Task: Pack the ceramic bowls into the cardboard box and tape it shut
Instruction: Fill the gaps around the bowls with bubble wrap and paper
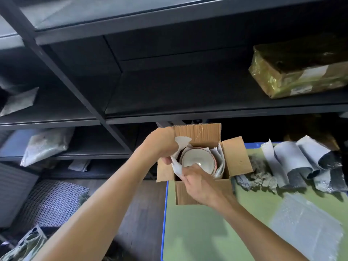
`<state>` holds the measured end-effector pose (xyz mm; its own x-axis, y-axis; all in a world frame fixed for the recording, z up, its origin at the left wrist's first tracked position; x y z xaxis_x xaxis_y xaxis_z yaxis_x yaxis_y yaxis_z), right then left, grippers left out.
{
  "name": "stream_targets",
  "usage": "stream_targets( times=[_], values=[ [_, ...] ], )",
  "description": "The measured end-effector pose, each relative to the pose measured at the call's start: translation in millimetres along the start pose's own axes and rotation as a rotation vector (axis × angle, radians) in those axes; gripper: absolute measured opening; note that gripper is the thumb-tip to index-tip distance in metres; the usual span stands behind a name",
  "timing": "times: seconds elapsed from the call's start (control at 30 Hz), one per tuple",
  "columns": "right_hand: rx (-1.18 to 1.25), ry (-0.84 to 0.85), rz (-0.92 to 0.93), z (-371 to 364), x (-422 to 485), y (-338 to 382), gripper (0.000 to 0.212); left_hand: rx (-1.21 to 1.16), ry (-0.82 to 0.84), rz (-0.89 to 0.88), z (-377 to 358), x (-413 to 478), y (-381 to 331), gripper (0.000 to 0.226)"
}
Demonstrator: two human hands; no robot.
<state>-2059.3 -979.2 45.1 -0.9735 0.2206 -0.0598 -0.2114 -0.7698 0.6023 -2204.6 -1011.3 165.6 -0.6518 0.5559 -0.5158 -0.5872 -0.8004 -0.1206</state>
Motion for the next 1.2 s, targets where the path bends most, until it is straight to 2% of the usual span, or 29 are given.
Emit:
stream_targets(
  times=[0.07, 0.2, 0.4, 0.63, 0.77, 0.93, 1.13, 1.2],
  values=[
    [-0.03, 0.015, -0.009, -0.1, 3.0, 1.5, 0.019, 0.012, 0.006, 0.0, -1.3, 3.8, 1.7, 0.041],
    [-0.016, -0.029, -0.066, -2.5, 8.6, -5.6, 0.017, 0.011, -0.003, 0.001, -5.3, 12.5, 5.7, 0.037],
    [0.061, -0.123, -0.014, 1.2, -4.8, -1.0, 0.014, -0.055, 0.014, 0.006, -29.1, 17.9, 12.0, 0.031],
    [-0.017, -0.129, -0.053, -13.0, -7.6, -7.0, 0.022, -0.166, -0.003, -0.012, -42.5, 23.3, 17.8, 0.026],
    [-0.023, -0.209, -0.068, -7.2, -9.0, -6.2, 0.024, -0.187, -0.011, -0.033, -59.5, 22.6, 16.4, 0.02],
    [-0.055, -0.225, -0.056, -1.5, -12.6, -5.4, 0.029, -0.159, -0.057, -0.066, -60.6, 20.3, 20.1, 0.016],
    [-0.117, -0.253, -0.017, -8.4, -6.8, 3.8, 0.017, -0.056, -0.164, -0.022, -41.7, 13.6, 16.1, 0.014],
    [-0.128, -0.307, -0.03, -9.2, -5.0, 5.9, 0.024, -0.004, -0.199, -0.017, -41.5, 14.1, 10.9, 0.011]
  ],
)
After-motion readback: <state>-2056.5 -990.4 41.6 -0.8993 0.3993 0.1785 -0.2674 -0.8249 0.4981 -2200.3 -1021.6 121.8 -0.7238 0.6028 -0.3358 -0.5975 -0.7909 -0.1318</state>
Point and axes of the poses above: each hand's wrist, its own x-axis towards the middle knuckle, its own z-axis out of the back of the hand, y = z × x, the point moved 1 cm from there along x, towards the middle knuckle, and after that the axes turned 7 degrees about z, right-handed, at the moved point
